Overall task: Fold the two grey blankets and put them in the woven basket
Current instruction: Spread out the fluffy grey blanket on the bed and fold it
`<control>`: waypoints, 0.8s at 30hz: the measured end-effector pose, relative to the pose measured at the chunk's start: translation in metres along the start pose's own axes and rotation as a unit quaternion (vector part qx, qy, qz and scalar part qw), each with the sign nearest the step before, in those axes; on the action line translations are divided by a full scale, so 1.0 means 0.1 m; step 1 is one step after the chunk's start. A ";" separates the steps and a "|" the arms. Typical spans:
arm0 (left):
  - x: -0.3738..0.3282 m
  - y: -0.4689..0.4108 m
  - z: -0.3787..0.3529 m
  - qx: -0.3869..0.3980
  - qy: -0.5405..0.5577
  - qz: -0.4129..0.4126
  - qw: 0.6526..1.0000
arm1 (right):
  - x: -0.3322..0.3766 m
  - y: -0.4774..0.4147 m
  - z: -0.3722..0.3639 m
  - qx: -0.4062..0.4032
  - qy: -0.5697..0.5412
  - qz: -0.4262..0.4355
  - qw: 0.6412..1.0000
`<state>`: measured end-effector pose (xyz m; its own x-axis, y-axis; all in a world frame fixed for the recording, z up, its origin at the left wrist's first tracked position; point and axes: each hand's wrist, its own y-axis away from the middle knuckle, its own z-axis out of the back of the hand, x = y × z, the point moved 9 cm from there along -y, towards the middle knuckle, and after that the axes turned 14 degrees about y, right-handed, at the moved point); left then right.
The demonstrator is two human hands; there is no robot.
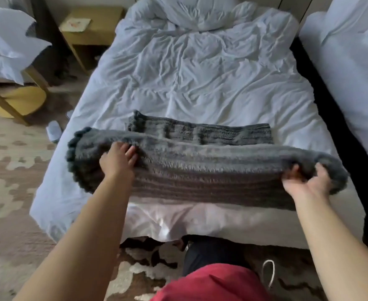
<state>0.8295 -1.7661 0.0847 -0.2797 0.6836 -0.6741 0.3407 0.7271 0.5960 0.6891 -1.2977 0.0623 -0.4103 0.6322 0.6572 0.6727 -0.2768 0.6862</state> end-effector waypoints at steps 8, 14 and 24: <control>1.08 -0.99 -1.16 0.250 -0.721 -0.042 0.645 | -0.47 -1.29 -1.11 0.125 0.763 0.127 0.622; 1.59 -1.44 -0.84 0.222 -0.802 0.022 0.554 | -0.92 -1.84 -0.95 0.148 0.870 0.012 0.470; 0.87 -1.82 -1.96 0.188 -0.736 -0.275 0.589 | -1.38 -1.18 -3.25 0.124 0.828 0.339 0.429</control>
<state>0.5672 -1.8266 0.0029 0.5471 -0.6460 -0.5323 0.8138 0.5593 0.1577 0.4664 -1.5875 -0.0078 0.1947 -0.9709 0.1393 0.9438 0.2241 0.2429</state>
